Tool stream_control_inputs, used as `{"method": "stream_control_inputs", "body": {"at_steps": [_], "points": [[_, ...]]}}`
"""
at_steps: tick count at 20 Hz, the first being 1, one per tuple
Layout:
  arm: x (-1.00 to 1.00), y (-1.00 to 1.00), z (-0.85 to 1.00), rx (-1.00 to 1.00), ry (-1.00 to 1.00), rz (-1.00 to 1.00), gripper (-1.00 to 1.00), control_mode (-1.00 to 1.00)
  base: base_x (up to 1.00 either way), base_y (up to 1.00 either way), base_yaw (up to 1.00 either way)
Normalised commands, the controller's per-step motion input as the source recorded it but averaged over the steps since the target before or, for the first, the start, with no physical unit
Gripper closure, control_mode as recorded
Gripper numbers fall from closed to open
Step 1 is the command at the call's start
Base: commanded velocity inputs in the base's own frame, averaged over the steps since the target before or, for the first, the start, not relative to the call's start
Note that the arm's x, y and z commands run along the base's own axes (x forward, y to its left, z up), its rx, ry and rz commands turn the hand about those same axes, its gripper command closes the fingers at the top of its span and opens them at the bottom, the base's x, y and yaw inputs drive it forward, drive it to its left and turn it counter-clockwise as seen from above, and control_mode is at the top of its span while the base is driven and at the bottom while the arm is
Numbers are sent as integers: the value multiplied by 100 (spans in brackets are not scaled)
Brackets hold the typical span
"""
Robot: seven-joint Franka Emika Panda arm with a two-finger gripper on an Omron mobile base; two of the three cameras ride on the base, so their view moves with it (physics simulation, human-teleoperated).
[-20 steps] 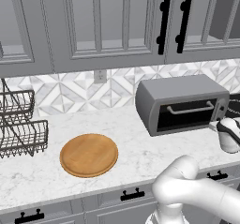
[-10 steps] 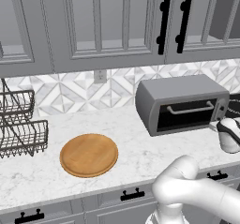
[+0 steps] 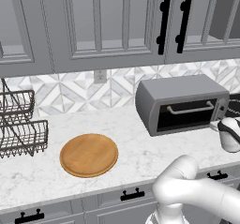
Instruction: Pick up the kebab skewer and baguette bread, and place them inside the toaster oven. Close the toaster oven door and start by setting the timer.
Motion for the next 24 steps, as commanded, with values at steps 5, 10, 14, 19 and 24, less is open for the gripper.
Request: {"method": "stream_control_inputs", "body": {"at_steps": [5,10,14,19,24], "points": [[0,4,0,0,0,0,100,-100,0,0,0],[0,1,-1,2,0,0,100,-100,0,0,0],[0,0,-20,19,0,0,100,-100,0,0,0],[0,-6,-24,29,0,0,100,-100,0,0,0],[0,-2,-21,28,0,0,100,-100,0,0,0]]}}
